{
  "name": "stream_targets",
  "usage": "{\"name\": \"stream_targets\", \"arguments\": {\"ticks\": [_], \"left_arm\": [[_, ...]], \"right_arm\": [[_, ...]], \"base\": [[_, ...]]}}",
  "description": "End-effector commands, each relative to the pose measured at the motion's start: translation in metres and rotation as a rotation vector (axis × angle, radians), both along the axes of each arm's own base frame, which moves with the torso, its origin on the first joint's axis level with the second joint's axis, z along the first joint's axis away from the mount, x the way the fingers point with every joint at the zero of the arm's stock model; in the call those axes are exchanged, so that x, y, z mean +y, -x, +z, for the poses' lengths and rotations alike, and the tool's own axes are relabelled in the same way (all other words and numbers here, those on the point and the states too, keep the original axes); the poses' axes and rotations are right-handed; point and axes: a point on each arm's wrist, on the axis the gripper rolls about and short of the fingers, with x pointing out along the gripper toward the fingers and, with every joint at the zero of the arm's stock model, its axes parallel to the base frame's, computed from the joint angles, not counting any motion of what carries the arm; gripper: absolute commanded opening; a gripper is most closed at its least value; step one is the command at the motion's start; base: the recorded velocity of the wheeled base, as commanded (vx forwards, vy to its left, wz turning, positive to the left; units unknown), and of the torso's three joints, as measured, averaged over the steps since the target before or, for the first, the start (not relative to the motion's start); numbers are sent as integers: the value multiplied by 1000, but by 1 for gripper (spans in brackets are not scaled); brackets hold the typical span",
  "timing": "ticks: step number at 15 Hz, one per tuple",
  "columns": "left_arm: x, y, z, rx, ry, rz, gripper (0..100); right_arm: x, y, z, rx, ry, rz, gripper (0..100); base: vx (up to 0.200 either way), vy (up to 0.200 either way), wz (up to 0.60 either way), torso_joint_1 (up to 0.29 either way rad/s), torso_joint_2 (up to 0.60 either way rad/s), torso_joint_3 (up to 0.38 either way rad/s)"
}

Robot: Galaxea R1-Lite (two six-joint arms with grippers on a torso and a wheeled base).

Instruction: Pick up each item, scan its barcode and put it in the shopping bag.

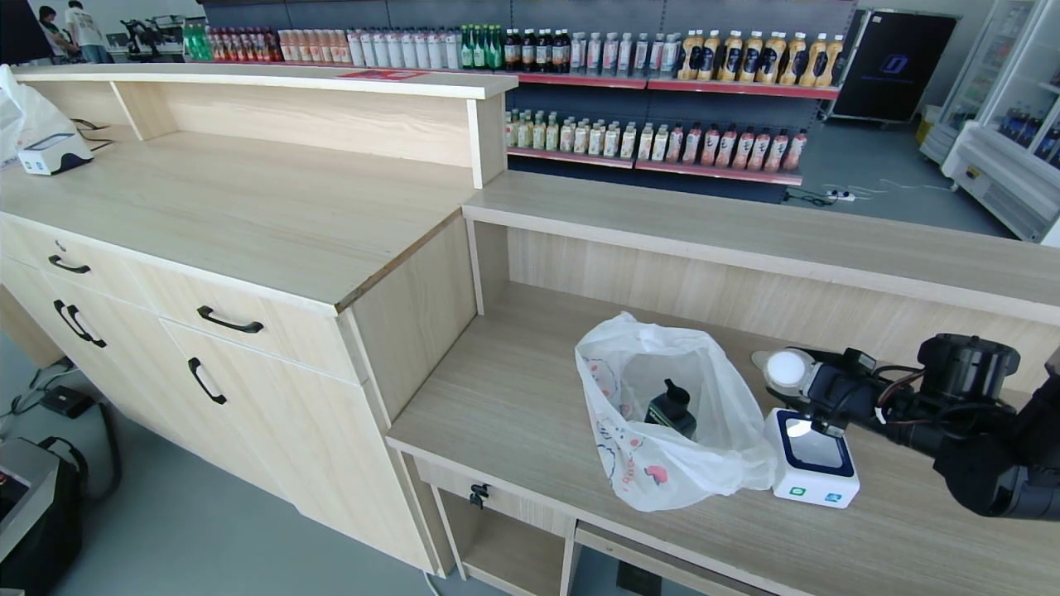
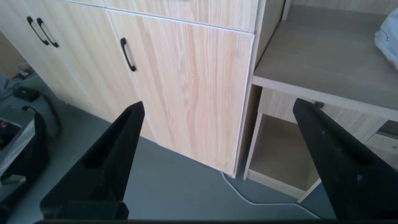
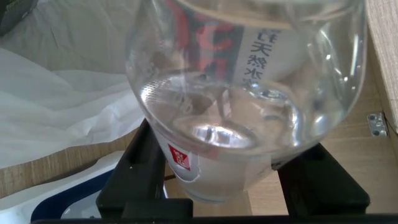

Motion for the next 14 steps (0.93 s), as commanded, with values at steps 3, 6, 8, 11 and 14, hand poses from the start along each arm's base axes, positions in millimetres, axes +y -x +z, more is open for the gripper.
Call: {"name": "stream_targets", "arguments": {"ticks": [3, 6, 8, 11, 14], "left_arm": [[0, 0, 0, 0, 0, 1, 100], [0, 0, 0, -1, 2, 1, 100], [0, 0, 0, -1, 2, 1, 100], [0, 0, 0, 0, 0, 1, 100], [0, 0, 0, 0, 0, 1, 100]], "right_arm": [[1, 0, -3, 7, 7, 6, 0], [0, 1, -5, 6, 32, 12, 0], [0, 1, -5, 5, 39, 13, 0], [-2, 2, -3, 0, 59, 11, 0], [-4, 4, -6, 16, 73, 11, 0]], "base": [[0, 0, 0, 0, 0, 0], [0, 0, 0, 0, 0, 0], [0, 0, 0, 0, 0, 0], [0, 0, 0, 0, 0, 0], [0, 0, 0, 0, 0, 0]]}}
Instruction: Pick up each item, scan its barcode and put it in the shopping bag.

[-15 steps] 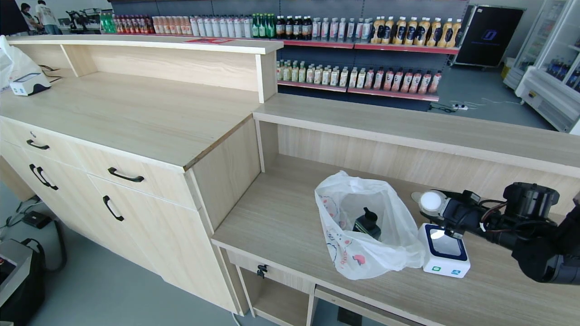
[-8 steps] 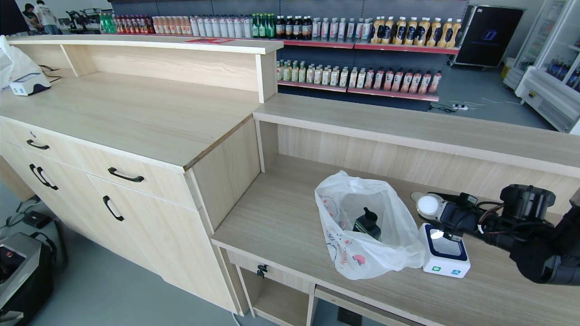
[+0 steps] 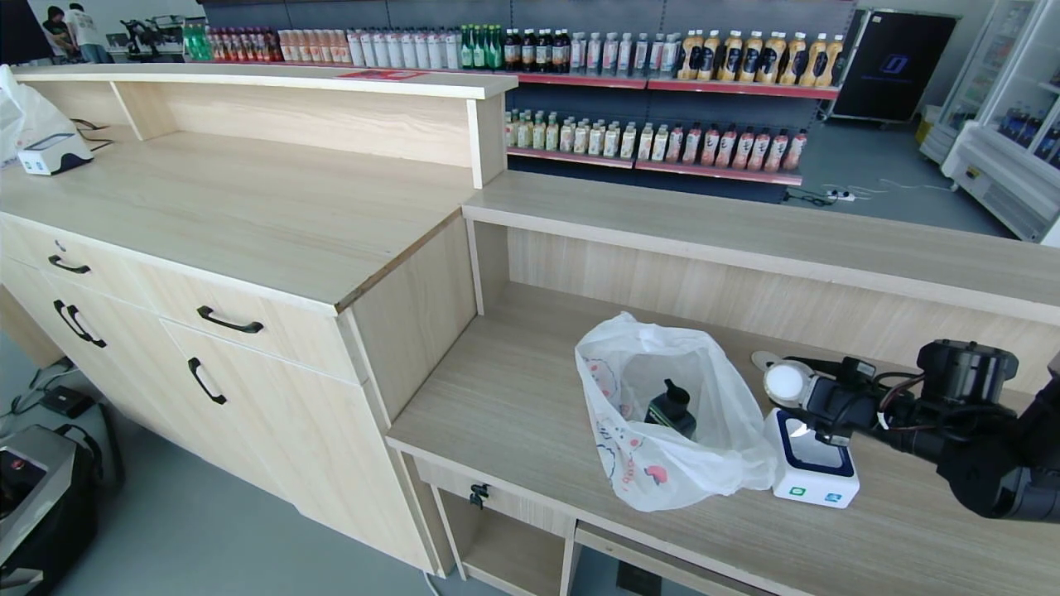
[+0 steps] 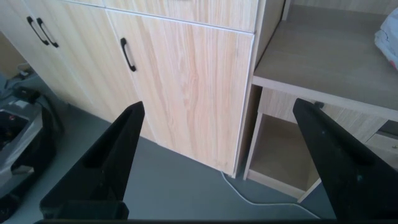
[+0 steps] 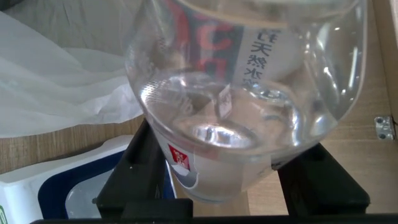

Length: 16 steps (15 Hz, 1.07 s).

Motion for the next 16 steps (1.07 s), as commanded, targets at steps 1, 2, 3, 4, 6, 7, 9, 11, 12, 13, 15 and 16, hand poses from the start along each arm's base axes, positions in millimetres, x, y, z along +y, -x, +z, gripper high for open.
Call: {"name": "stream_targets", "arguments": {"ticks": [1, 2, 3, 4, 6, 7, 9, 11, 12, 13, 15, 16], "left_arm": [[0, 0, 0, 0, 0, 1, 100], [0, 0, 0, 0, 0, 1, 100], [0, 0, 0, 0, 0, 1, 100], [0, 0, 0, 0, 0, 1, 100], [0, 0, 0, 0, 0, 1, 100], [0, 0, 0, 0, 2, 1, 100], [0, 0, 0, 0, 0, 1, 100], [0, 0, 0, 0, 0, 1, 100], [0, 0, 0, 0, 0, 1, 100], [0, 0, 0, 0, 0, 1, 100], [0, 0, 0, 0, 0, 1, 100], [0, 0, 0, 0, 2, 1, 100]], "right_arm": [[0, 0, 0, 3, -4, 11, 0], [0, 0, 0, 6, -5, 12, 0], [0, 0, -1, 8, -6, 15, 0], [0, 0, -1, 9, -6, 17, 0], [0, 0, -2, 10, -7, 18, 0], [0, 0, -2, 10, -7, 18, 0], [0, 0, -2, 12, -7, 18, 0], [0, 1, 1, 6, -6, 18, 0], [1, 1, 4, -1, -8, 17, 0], [1, 3, 15, -21, -15, 13, 0], [3, 18, 57, -8, -122, -23, 0], [4, 25, 73, -8, -166, -36, 0]], "base": [[0, 0, 0, 0, 0, 0], [0, 0, 0, 0, 0, 0], [0, 0, 0, 0, 0, 0], [0, 0, 0, 0, 0, 0], [0, 0, 0, 0, 0, 0], [0, 0, 0, 0, 0, 0], [0, 0, 0, 0, 0, 0], [0, 0, 0, 0, 0, 0], [0, 0, 0, 0, 0, 0], [0, 0, 0, 0, 0, 0], [0, 0, 0, 0, 0, 0], [0, 0, 0, 0, 0, 0]]}}
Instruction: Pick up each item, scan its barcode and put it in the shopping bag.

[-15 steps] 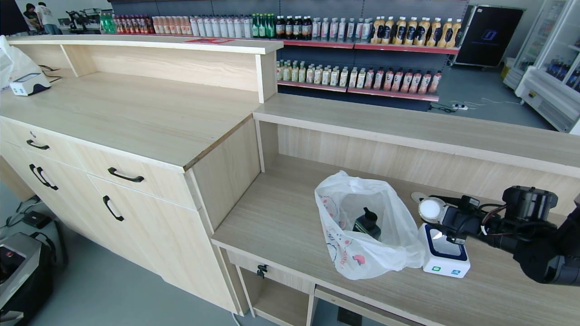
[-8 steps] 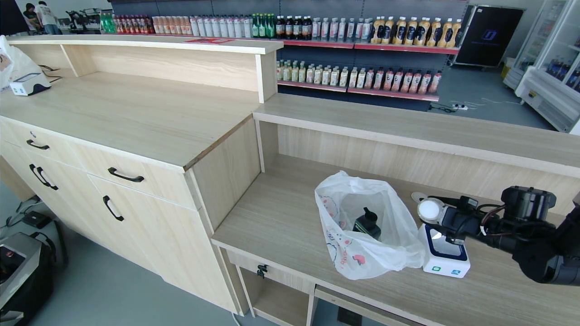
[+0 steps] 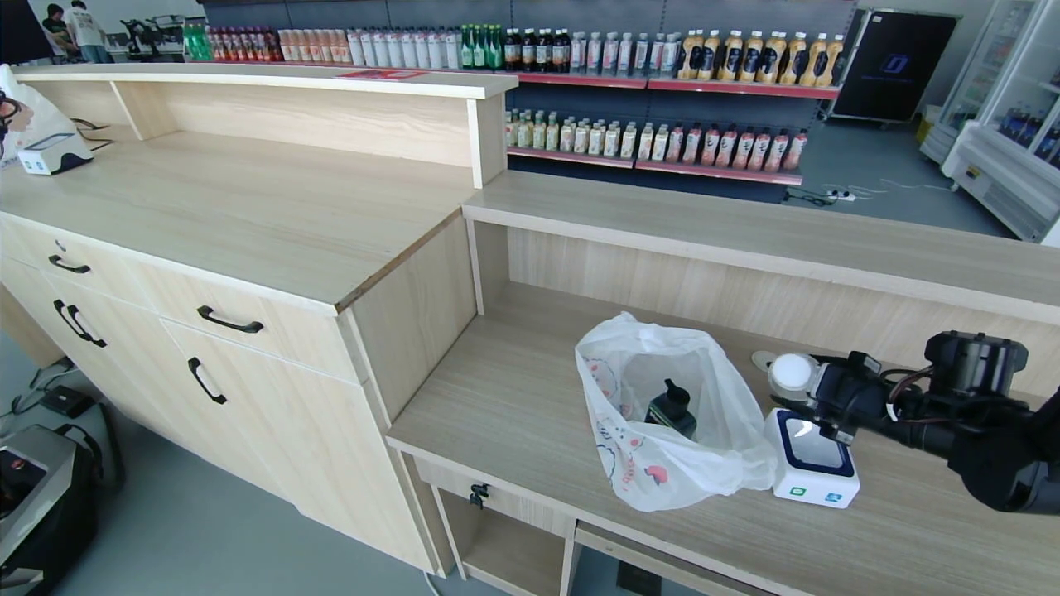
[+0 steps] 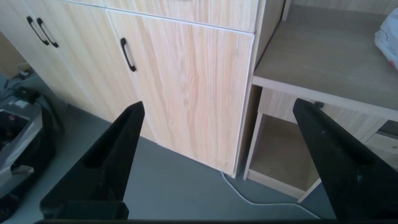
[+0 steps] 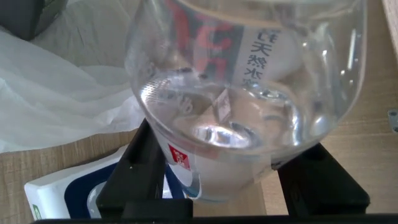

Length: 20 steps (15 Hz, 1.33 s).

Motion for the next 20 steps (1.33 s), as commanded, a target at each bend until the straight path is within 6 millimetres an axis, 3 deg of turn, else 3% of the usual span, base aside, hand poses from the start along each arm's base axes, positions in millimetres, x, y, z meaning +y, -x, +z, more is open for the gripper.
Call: {"name": "stream_targets", "arguments": {"ticks": [1, 3, 7, 8, 14, 16, 20], "left_arm": [[0, 0, 0, 0, -1, 1, 100], [0, 0, 0, 0, -1, 1, 100], [0, 0, 0, 0, -1, 1, 100], [0, 0, 0, 0, -1, 1, 100], [0, 0, 0, 0, -1, 1, 100], [0, 0, 0, 0, -1, 1, 100], [0, 0, 0, 0, -1, 1, 100]], "right_arm": [[5, 43, 92, -49, -195, -92, 0], [3, 75, 113, 50, -387, -236, 0], [5, 92, 113, 118, -518, -487, 0], [17, 91, 114, 128, -569, -518, 0], [38, 83, 115, 118, -712, -546, 0], [37, 74, 104, 169, -741, -569, 0], [35, 32, 68, 166, -812, -578, 0]], "base": [[0, 0, 0, 0, 0, 0], [0, 0, 0, 0, 0, 0], [0, 0, 0, 0, 0, 0], [0, 0, 0, 0, 0, 0], [0, 0, 500, -2, 1, 4], [0, 0, 300, 4, 1, 1], [0, 0, 0, 0, 0, 0]]}}
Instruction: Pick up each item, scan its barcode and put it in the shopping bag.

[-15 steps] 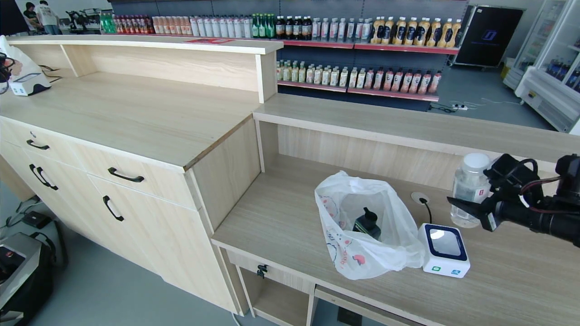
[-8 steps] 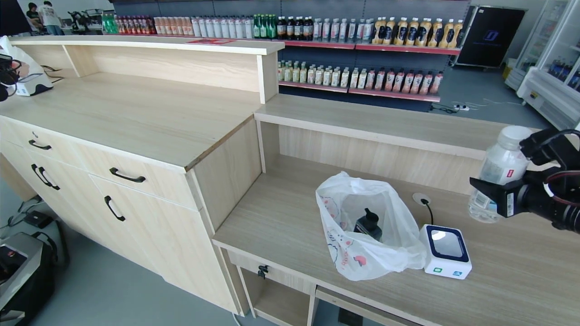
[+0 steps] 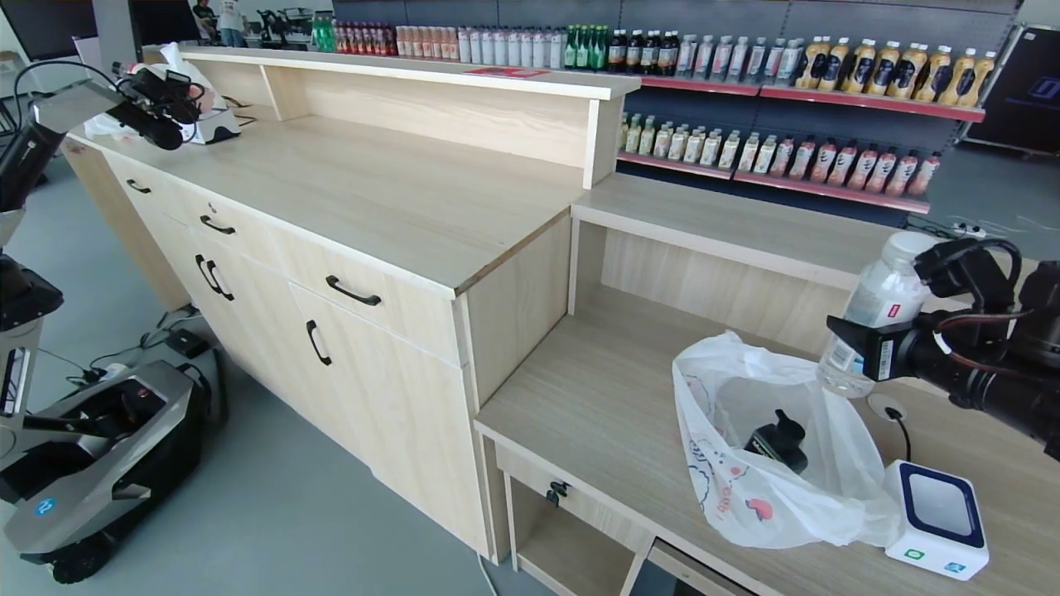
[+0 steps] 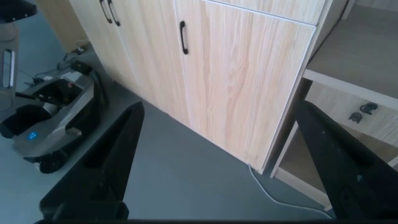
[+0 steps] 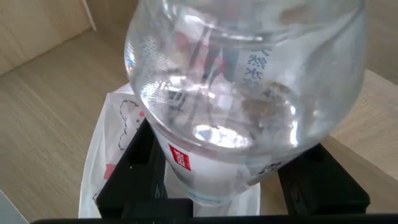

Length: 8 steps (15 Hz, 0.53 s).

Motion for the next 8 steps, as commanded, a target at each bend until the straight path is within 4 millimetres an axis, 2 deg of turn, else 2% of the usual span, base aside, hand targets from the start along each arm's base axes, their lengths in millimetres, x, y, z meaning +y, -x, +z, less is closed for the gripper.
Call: {"name": "stream_targets", "arguments": {"ticks": [1, 6, 8], "left_arm": [[0, 0, 0, 0, -1, 1, 100], [0, 0, 0, 0, -1, 1, 100], [0, 0, 0, 0, -1, 1, 100]], "right_arm": [[-4, -29, -36, 71, -36, -16, 0], [-13, -48, -69, 113, -69, -48, 0], [-14, -61, -89, 116, -70, -43, 0]], "base": [[0, 0, 0, 0, 0, 0], [0, 0, 0, 0, 0, 0], [0, 0, 0, 0, 0, 0]]}}
